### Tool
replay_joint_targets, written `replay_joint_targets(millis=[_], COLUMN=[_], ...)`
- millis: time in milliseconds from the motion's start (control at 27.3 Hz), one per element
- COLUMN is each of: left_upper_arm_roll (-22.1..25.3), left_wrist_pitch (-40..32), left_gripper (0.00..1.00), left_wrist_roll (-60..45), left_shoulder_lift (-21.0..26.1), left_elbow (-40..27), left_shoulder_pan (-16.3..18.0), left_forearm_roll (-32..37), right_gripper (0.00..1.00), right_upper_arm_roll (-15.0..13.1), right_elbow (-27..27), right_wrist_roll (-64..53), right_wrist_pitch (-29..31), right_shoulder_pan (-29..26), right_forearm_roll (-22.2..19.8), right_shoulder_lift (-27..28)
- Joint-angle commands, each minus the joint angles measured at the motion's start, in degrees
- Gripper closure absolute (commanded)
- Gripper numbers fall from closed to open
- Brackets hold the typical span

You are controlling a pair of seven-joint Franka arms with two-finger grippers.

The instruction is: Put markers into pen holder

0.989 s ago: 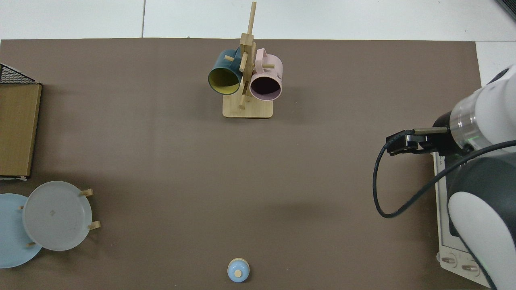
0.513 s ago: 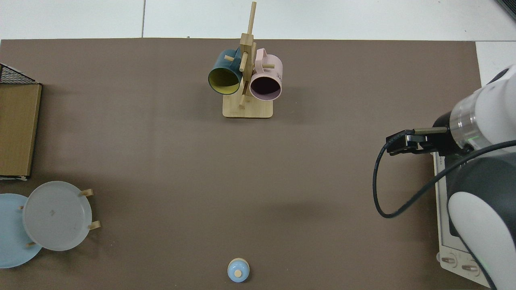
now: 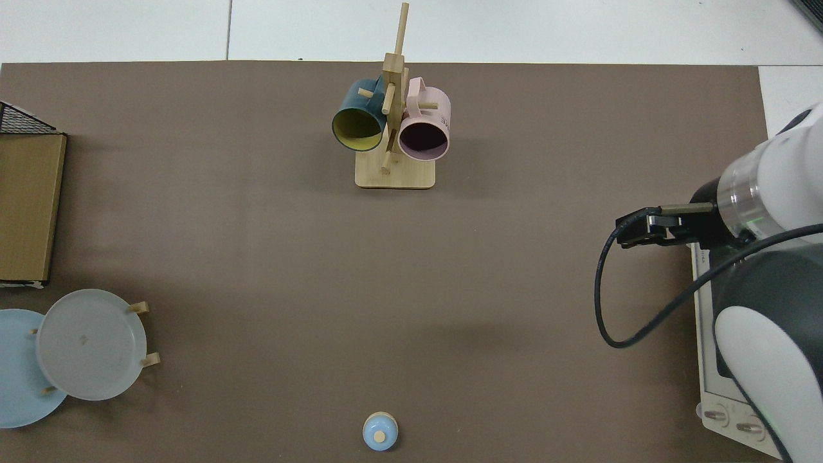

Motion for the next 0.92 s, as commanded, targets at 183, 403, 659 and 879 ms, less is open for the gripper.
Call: replay_joint_targets(millis=[183,403,659,879], left_upper_arm_roll=[0.27,-0.96,-1.57,-1.75], left_wrist_pitch=[-7.25,-14.63,-20.60,-32.03], left_gripper=[0.29,0.00,0.00,0.00], left_wrist_roll=[5.06,4.45,-0.54,-22.23], left_shoulder_lift=[-3.55,-9.09,-13.14,-14.45], left_elbow=[5.11,5.11,5.02,5.11], left_shoulder_pan=[-2.30,-3.96,-5.11,-8.44], left_forearm_roll=[-8.10,-15.47,-27.60,-33.95], right_gripper=[0.00,0.00,0.00,0.00], right_upper_arm_roll=[0.67,0.75,0.66,0.75], right_elbow=[-1.04,-1.04,-1.04,-1.04], right_wrist_roll=[-1.19,-1.27,-1.27,-1.27], right_wrist_pitch=[0.70,0.70,0.70,0.70], right_shoulder_pan=[-1.19,-1.19,-1.19,-1.19], right_forearm_roll=[0.36,0.45,0.45,0.45], right_shoulder_lift=[-0.92,-0.92,-0.92,-0.92])
